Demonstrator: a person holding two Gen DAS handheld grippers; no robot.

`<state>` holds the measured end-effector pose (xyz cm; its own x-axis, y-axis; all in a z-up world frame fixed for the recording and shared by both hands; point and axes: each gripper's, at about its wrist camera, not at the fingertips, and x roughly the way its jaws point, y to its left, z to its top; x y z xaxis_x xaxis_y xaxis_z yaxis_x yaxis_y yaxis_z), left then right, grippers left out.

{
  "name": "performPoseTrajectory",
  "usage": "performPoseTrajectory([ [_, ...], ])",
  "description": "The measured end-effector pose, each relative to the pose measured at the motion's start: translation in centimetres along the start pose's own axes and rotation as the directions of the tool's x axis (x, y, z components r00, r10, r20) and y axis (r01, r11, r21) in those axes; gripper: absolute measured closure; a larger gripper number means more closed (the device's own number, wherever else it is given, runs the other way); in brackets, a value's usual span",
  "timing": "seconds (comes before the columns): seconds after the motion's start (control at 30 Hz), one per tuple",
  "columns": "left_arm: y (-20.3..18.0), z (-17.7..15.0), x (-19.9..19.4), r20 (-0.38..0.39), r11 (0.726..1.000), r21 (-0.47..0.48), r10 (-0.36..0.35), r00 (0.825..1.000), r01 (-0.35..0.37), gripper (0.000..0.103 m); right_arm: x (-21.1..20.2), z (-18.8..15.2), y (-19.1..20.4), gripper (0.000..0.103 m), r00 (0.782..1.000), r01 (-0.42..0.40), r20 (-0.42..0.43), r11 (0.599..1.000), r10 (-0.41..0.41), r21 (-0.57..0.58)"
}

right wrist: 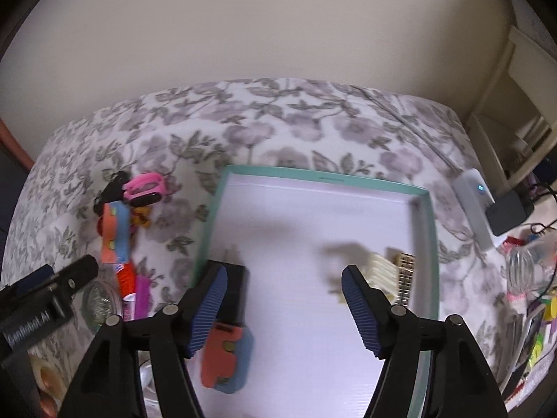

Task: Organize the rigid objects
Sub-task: 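Open the left gripper to drop the toy while the right drops the lighter, then move the left gripper to the round bead jar while the right approaches the white watch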

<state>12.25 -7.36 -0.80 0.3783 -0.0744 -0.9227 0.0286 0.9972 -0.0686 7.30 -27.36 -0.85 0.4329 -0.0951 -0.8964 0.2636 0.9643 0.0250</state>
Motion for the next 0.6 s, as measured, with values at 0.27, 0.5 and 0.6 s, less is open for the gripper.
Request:
performPoseTrajectory([
  [0.27,5.3,0.4,-0.2,0.011,0.991,-0.135,0.009,1.000,-0.008,0.007,0.0,-0.1,2.3,0.030,0.999,-0.033,0.001,0.999,0.033,-0.038],
  [0.5,8.4,0.4,-0.4,0.029,0.979,-0.204,0.014,0.999,-0.008,0.007,0.3,-0.7,4.8,0.025,0.998,-0.060,-0.018,0.994,0.059,-0.094],
  [0.6,8.9,0.2,-0.2,0.022,0.976,-0.217,0.008,1.000,-0.003,0.007,0.7,-1.2,5.8,0.020,0.997,-0.069,-0.034,0.991,0.066,-0.111],
])
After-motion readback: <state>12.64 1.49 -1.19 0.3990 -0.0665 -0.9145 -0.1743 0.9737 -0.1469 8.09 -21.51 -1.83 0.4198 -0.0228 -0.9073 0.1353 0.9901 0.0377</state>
